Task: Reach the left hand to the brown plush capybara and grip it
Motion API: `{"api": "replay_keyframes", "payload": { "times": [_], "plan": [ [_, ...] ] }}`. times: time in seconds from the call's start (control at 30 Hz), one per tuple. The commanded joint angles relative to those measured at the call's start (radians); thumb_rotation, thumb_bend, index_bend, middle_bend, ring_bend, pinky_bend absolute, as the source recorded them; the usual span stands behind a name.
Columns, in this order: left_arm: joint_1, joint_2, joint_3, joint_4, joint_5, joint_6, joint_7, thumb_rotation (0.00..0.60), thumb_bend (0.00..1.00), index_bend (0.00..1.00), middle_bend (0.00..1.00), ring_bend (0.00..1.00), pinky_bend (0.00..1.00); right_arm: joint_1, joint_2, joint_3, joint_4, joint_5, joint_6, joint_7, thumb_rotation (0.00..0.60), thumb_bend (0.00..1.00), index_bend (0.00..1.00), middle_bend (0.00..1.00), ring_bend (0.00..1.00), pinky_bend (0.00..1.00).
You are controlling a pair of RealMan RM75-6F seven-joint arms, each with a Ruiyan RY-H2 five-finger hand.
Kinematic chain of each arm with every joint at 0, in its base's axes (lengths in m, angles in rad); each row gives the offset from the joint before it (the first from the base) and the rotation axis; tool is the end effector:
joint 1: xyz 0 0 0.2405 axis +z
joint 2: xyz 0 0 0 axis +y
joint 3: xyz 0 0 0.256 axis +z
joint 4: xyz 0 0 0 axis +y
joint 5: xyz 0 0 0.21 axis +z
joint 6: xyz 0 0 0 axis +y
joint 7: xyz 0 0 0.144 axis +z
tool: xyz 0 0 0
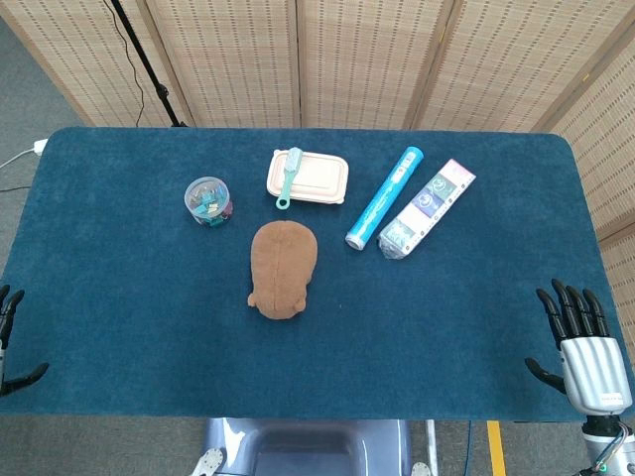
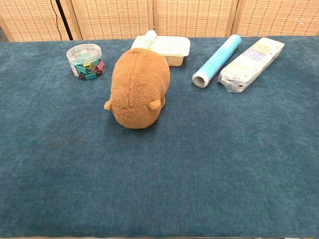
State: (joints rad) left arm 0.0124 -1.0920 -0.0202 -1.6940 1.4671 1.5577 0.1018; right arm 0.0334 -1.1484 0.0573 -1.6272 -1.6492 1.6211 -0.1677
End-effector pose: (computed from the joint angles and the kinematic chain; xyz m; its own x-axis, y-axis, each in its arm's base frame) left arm -0.3154 0.1436 0.1676 0.4399 0.0087 0.8980 0.8919 0.1123 -0.4380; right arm -0.2867 -0.1644 0.1599 0.4978 0.1359 0.8566 -0.8547 -0.0910 0.5111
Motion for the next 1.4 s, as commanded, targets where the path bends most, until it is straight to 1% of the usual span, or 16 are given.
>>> {"api": "replay_keyframes", "payload": {
  "times": [0.03, 0.27, 0.47, 0.6, 0.63, 0.7, 0.77, 0.87, 0.97, 1.13, 1.2, 1.3, 1.33, 1.4],
  "plan": [
    [-0.001, 0.001, 0.001, -0.003, -0.001, -0.005, 0.0, 0.6, 0.0, 0.0, 0.0, 0.0, 0.0, -0.004, -0.003, 0.002, -0.006, 0.003, 0.008, -0.007, 0.6, 0.0, 0.0, 0.0, 0.0, 0.0],
    [-0.001, 0.004, 0.002, -0.002, 0.008, -0.006, -0.02, 0.6, 0.0, 0.0, 0.0, 0.0, 0.0, -0.006, -0.003, 0.002, -0.012, 0.0, 0.016, 0.0, 0.6, 0.0, 0.0, 0.0, 0.0, 0.0],
    [-0.018, -0.001, 0.004, 0.026, 0.046, -0.016, -0.07, 0.6, 0.0, 0.0, 0.0, 0.0, 0.0, -0.008, 0.002, 0.003, -0.022, -0.002, 0.02, 0.015, 0.6, 0.0, 0.0, 0.0, 0.0, 0.0],
    [-0.044, -0.007, 0.0, 0.04, 0.048, -0.054, -0.098, 0.6, 0.0, 0.0, 0.0, 0.0, 0.0, -0.011, 0.006, 0.006, -0.024, 0.001, 0.028, 0.025, 0.6, 0.0, 0.0, 0.0, 0.0, 0.0],
    [-0.055, -0.01, -0.003, 0.044, 0.058, -0.062, -0.106, 0.6, 0.0, 0.02, 0.0, 0.0, 0.0, -0.012, 0.008, 0.005, -0.022, 0.002, 0.028, 0.029, 0.6, 0.0, 0.0, 0.0, 0.0, 0.0],
    [-0.072, -0.021, -0.011, 0.056, 0.077, -0.067, -0.115, 0.6, 0.0, 0.1, 0.0, 0.0, 0.0, -0.012, 0.011, 0.005, -0.024, 0.004, 0.028, 0.04, 0.6, 0.0, 0.0, 0.0, 0.0, 0.0],
    [-0.097, -0.043, -0.019, 0.079, 0.103, -0.075, -0.129, 0.6, 0.0, 0.26, 0.0, 0.0, 0.0, -0.014, 0.016, 0.006, -0.025, 0.003, 0.032, 0.051, 0.6, 0.0, 0.0, 0.0, 0.0, 0.0],
    [-0.134, -0.078, -0.028, 0.113, 0.139, -0.094, -0.141, 0.6, 0.0, 0.4, 0.0, 0.0, 0.0, -0.016, 0.02, 0.006, -0.029, -0.002, 0.039, 0.063, 0.6, 0.0, 0.0, 0.0, 0.0, 0.0],
    [-0.173, -0.113, -0.04, 0.134, 0.167, -0.111, -0.118, 0.6, 0.03, 0.45, 0.0, 0.0, 0.0, -0.018, 0.024, 0.004, -0.031, -0.006, 0.042, 0.073, 0.6, 0.0, 0.0, 0.0, 0.0, 0.0],
    [-0.244, -0.174, -0.063, 0.14, 0.174, -0.182, -0.058, 0.6, 0.11, 0.5, 0.0, 0.0, 0.0, -0.016, 0.029, 0.002, -0.032, -0.007, 0.036, 0.087, 0.6, 0.0, 0.0, 0.0, 0.0, 0.0],
    [-0.274, -0.214, -0.072, 0.157, 0.179, -0.205, -0.038, 0.6, 0.12, 0.51, 0.0, 0.0, 0.0, -0.014, 0.031, 0.003, -0.032, -0.005, 0.033, 0.093, 0.6, 0.0, 0.0, 0.0, 0.0, 0.0],
    [-0.313, -0.286, -0.079, 0.212, 0.2, -0.218, -0.046, 0.6, 0.14, 0.51, 0.0, 0.0, 0.0, -0.013, 0.033, 0.002, -0.032, -0.002, 0.027, 0.101, 0.6, 0.0, 0.0, 0.0, 0.0, 0.0],
    [-0.332, -0.323, -0.079, 0.246, 0.21, -0.227, -0.062, 0.6, 0.15, 0.52, 0.0, 0.0, 0.0, -0.012, 0.034, 0.002, -0.032, 0.0, 0.024, 0.104, 0.6, 0.0, 0.0, 0.0, 0.0, 0.0],
    [-0.353, -0.367, -0.079, 0.293, 0.216, -0.239, -0.087, 0.6, 0.2, 0.52, 0.0, 0.0, 0.0, -0.011, 0.035, 0.001, -0.033, 0.003, 0.02, 0.109, 0.6, 0.0, 0.0, 0.0, 0.0, 0.0]
  ]
}}
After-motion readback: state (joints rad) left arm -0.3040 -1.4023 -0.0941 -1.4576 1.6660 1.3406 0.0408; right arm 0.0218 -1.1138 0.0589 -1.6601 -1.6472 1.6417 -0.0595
